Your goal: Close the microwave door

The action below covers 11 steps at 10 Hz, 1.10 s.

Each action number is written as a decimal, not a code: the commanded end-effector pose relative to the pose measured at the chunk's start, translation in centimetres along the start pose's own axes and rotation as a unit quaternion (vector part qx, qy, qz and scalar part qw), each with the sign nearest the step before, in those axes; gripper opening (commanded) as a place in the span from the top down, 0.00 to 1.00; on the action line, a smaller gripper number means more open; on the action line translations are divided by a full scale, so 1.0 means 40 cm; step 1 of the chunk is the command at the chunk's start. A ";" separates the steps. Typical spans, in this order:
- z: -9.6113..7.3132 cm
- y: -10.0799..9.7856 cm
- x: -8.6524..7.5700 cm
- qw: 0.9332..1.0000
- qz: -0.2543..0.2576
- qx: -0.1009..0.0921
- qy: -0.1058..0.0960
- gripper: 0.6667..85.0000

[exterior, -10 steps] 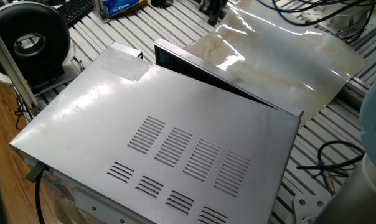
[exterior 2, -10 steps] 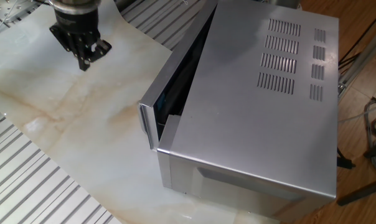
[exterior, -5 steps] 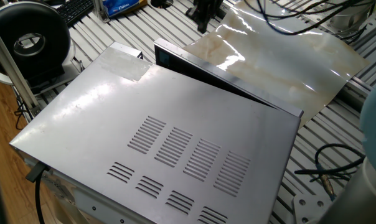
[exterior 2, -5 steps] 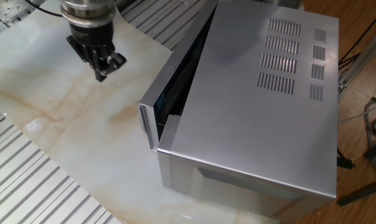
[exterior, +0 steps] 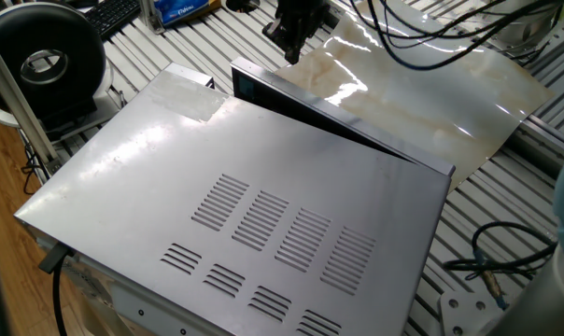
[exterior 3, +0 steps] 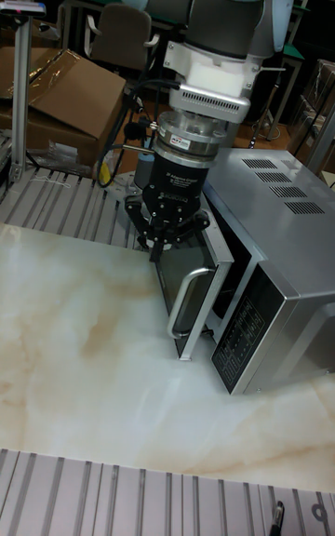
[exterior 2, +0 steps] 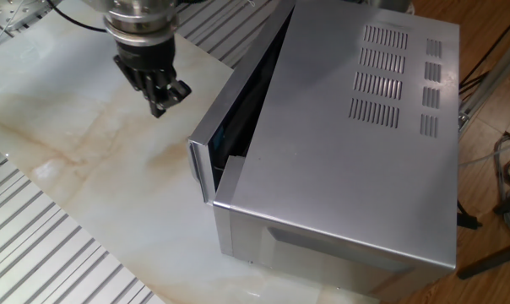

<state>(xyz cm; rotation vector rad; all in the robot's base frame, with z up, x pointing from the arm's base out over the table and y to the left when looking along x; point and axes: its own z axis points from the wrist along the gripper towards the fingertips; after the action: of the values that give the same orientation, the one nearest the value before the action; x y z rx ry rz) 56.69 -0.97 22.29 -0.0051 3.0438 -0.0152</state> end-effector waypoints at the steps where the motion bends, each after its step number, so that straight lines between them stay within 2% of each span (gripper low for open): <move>1: 0.001 0.013 0.019 1.000 0.006 0.007 0.003 1.00; 3: -0.001 -0.016 0.012 0.999 -0.023 0.022 -0.002 1.00; 4: -0.008 -0.028 0.024 0.999 -0.037 0.022 0.003 1.00; 5: -0.013 -0.068 0.010 0.997 -0.057 0.048 -0.005 1.00; 6: -0.012 -0.072 0.006 0.998 -0.052 0.043 -0.014 1.00; 8: -0.023 -0.108 0.009 0.997 -0.051 0.054 -0.015 1.00; 9: -0.042 -0.096 0.029 0.998 -0.064 0.030 0.002 1.00; 10: -0.051 -0.074 0.027 0.997 -0.072 0.003 0.004 1.00; 11: -0.043 -0.066 -0.002 0.998 -0.055 0.004 -0.003 1.00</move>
<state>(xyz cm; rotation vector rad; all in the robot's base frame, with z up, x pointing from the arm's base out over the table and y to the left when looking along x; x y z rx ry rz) 55.97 -4.19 23.46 -0.1734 3.0357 -0.1079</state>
